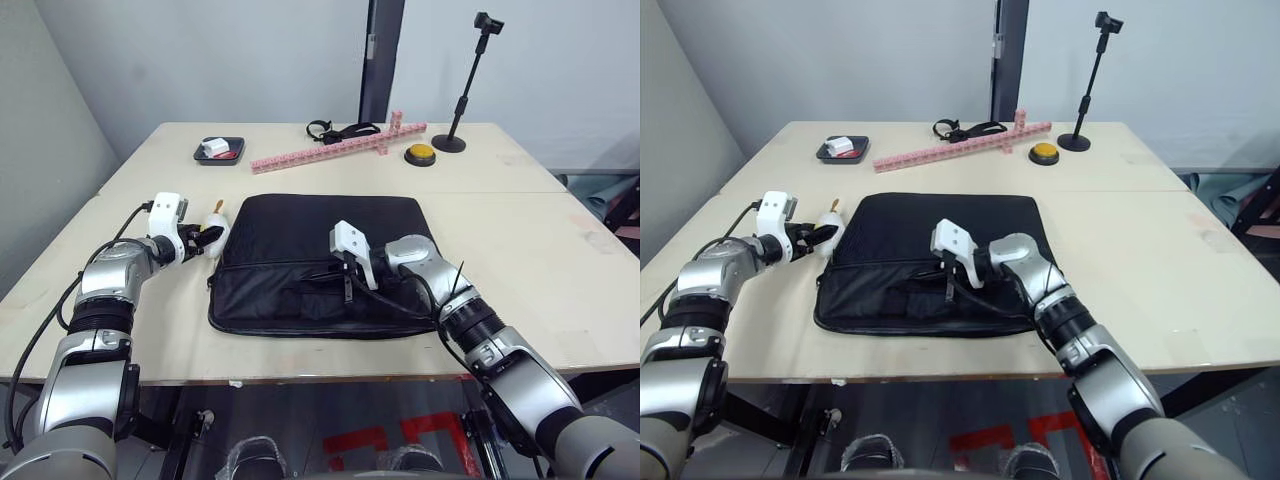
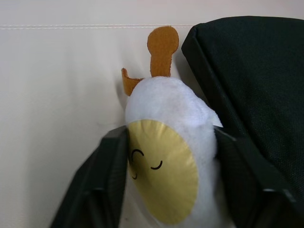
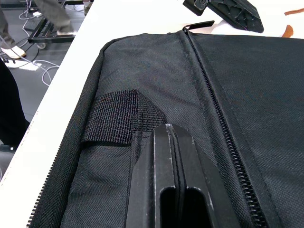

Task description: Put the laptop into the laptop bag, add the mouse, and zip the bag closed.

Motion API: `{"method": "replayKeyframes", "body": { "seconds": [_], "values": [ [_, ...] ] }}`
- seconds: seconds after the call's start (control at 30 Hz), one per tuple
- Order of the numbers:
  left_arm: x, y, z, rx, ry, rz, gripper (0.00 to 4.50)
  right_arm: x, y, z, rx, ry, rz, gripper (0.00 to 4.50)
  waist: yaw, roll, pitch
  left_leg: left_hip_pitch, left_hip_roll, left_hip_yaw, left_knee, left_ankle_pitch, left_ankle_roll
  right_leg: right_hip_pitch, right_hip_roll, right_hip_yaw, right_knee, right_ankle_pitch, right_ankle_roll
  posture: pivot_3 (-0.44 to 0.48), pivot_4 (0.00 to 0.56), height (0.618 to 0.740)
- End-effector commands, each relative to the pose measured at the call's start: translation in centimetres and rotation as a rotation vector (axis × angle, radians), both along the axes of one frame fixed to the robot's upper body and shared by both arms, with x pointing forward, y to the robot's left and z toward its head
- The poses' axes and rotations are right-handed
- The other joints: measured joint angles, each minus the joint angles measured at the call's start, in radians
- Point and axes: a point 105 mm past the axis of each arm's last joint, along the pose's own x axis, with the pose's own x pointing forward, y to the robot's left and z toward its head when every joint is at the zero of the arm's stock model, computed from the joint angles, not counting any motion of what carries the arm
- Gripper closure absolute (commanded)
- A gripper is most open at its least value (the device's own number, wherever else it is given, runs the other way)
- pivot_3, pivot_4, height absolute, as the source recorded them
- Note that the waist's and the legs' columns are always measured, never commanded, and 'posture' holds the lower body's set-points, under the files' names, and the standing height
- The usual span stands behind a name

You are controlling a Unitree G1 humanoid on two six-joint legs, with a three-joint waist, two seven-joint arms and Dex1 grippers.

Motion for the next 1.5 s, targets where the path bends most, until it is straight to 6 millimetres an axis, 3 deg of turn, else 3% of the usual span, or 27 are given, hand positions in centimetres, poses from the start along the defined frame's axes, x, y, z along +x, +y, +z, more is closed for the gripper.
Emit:
{"method": "replayKeyframes", "body": {
  "seconds": [0.03, 0.13, 0.33, 0.53, 0.7, 0.93, 1.1, 1.37, 1.5],
  "values": [
    [-0.7, 1.4, 1.4, 0.009, -0.046, 0.024, 3.34, 0.3, -0.8, -0.4, -0.008, 0.020, -0.034, 4.50, -0.001, 0.000, 0.000, 0.000, 0.000, 0.000, 0.000, 0.000, 0.000, 0.000, 0.000, 0.000, 0.000, 0.000, 0.000, 0.000, 0.150, 0.740],
    [-1.5, 1.8, 2.5, 0.004, -0.101, 0.014, 4.38, 0.2, -0.6, -0.4, -0.003, 0.029, -0.024, 4.50, -0.002, 0.000, 0.000, 0.000, 0.000, 0.000, -0.001, 0.000, 0.000, 0.000, 0.000, 0.000, -0.001, 0.000, 0.000, 0.000, 0.150, 0.740],
    [-4.9, 1.1, 6.3, -0.053, -0.218, -0.096, 4.45, 0.1, -0.7, -1.3, -0.037, 0.074, -0.009, 4.50, -0.003, 0.000, 0.000, 0.000, 0.000, 0.000, -0.001, 0.000, 0.000, 0.000, 0.000, -0.001, -0.002, 0.000, 0.000, 0.000, 0.150, 0.740],
    [-10.1, -1.1, 7.2, -0.025, -0.198, -0.304, 4.45, 0.2, -0.8, -1.7, -0.053, 0.116, -0.022, 4.50, -0.013, 0.000, 0.000, 0.001, 0.000, 0.001, -0.003, -0.001, -0.001, 0.000, 0.000, 0.000, -0.002, -0.001, -0.001, 0.000, 0.150, 0.740],
    [-14.2, -3.0, 5.6, 0.036, -0.075, -0.494, 4.45, -0.1, -0.3, -1.6, -0.027, 0.148, -0.006, 4.50, -0.018, 0.001, 0.000, 0.002, 0.000, 0.001, -0.005, -0.001, -0.001, 0.000, 0.000, 0.000, -0.002, -0.001, -0.001, 0.000, 0.150, 0.740],
    [-17.0, -4.1, 4.2, 0.057, 0.051, -0.640, 4.45, -0.5, -0.1, -2.1, -0.034, 0.170, 0.005, 4.50, -0.033, 0.001, 0.001, 0.004, 0.000, 0.002, -0.010, -0.001, -0.001, -0.001, 0.001, 0.000, -0.003, -0.002, -0.001, 0.000, 0.150, 0.740],
    [-19.3, -6.3, 3.2, 0.068, 0.146, -0.817, 4.45, -0.8, -0.1, -2.8, -0.047, 0.187, 0.014, 4.50, -0.042, 0.001, 0.000, 0.004, 0.000, 0.003, -0.011, -0.001, -0.001, -0.001, 0.001, 0.000, -0.006, -0.003, -0.003, 0.000, 0.150, 0.740],
    [-21.2, -10.2, 2.6, 0.045, 0.181, -1.023, 4.45, -0.8, 0.0, -3.0, -0.049, 0.187, 0.008, 4.50, -0.043, 0.002, 0.000, 0.004, 0.000, 0.003, -0.012, -0.001, -0.001, -0.001, 0.001, 0.000, -0.005, -0.003, -0.003, 0.000, 0.150, 0.740],
    [-20.9, -12.1, 1.6, 0.052, 0.165, -1.088, 4.45, -0.9, 0.4, -3.0, -0.042, 0.194, 0.014, 4.50, -0.044, 0.002, -0.001, 0.005, 0.000, 0.003, -0.012, -0.001, -0.001, -0.001, 0.001, 0.000, -0.005, -0.003, -0.003, 0.000, 0.150, 0.740]
  ]
}}
